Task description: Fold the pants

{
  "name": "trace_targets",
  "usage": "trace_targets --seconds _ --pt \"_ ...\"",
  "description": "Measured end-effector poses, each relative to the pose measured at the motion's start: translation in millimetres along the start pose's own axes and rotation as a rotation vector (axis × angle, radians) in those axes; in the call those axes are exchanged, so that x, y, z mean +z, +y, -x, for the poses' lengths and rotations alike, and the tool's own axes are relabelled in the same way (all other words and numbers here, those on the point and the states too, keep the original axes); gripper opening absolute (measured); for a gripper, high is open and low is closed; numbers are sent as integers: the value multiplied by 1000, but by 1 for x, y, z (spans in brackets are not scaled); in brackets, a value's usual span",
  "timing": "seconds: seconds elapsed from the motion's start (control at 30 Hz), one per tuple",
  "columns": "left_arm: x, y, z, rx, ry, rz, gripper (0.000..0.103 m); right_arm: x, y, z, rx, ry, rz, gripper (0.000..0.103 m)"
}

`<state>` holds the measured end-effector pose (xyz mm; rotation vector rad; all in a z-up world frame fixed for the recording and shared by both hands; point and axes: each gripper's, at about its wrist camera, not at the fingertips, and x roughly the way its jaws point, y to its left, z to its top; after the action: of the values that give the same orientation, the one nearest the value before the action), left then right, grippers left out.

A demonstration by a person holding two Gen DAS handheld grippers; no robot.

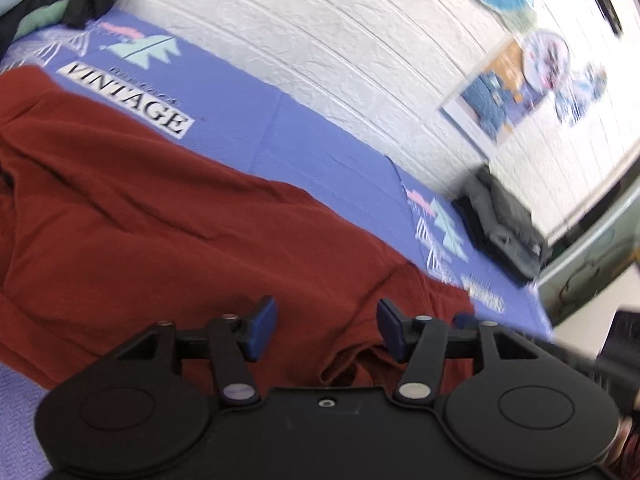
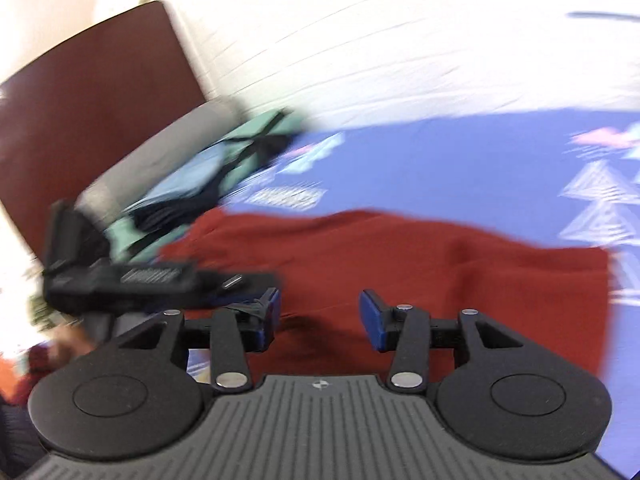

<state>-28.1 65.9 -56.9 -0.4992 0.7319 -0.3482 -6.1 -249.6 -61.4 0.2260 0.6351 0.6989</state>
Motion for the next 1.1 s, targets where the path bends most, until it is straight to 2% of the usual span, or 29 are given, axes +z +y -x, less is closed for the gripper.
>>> trace_targets --seconds 0.07,0.13,0.3,0.33,0.37,0.4,0.43,0.53,0.63,0.67,0.7,0.73,0.8,0.87,0.97,1.03,1.07,1.1 --pt "-5 -11 -5 9 17 -72 103 1 -13 0 -52 6 -51 79" --pt "-10 -22 -9 2 44 -146 103 -1 -21 -1 -65 15 -73 79" --pt "-21 -30 -21 9 102 -244 103 -11 -24 -18 -33 104 -108 77" --pt "-22 -30 -24 22 107 -253 93 -13 -23 -21 -25 126 -111 72" --pt "-24 -30 -26 38 106 -270 79 -14 -23 -22 -12 147 -117 63" --pt "-25 -30 -28 52 106 -287 39 -14 -22 -25 7 160 -120 28" --pt "-25 -30 -27 57 97 -288 25 -11 -21 -25 14 154 -119 7" --pt "-18 -20 -19 -5 68 -204 25 9 -11 -24 27 79 -55 7" --pt "-12 -12 -17 11 62 -148 26 33 -1 -34 43 7 -10 8" --pt "-12 -8 -18 23 60 -127 34 37 0 -40 53 -24 4 11" --pt "-11 -5 -18 39 56 -102 38 40 0 -45 63 -64 2 28" --pt "-12 -2 -18 55 56 -87 52 42 -1 -51 63 -101 -22 63" --pt "-11 1 -13 52 47 -74 53 44 -4 -51 52 -161 -77 101" --pt "-11 2 -7 50 32 -78 55 45 -8 -45 54 -175 -61 96" --pt "-11 8 -8 41 45 -63 61 39 -12 -44 7 -92 -32 79" --pt "-11 10 -9 37 49 -58 61 28 -13 -46 1 -22 -28 51" --pt "-11 10 -9 36 47 -57 63 23 -11 -49 -6 14 -17 45" --pt "-11 10 -7 38 44 -56 66 17 -9 -52 -6 40 -3 35"
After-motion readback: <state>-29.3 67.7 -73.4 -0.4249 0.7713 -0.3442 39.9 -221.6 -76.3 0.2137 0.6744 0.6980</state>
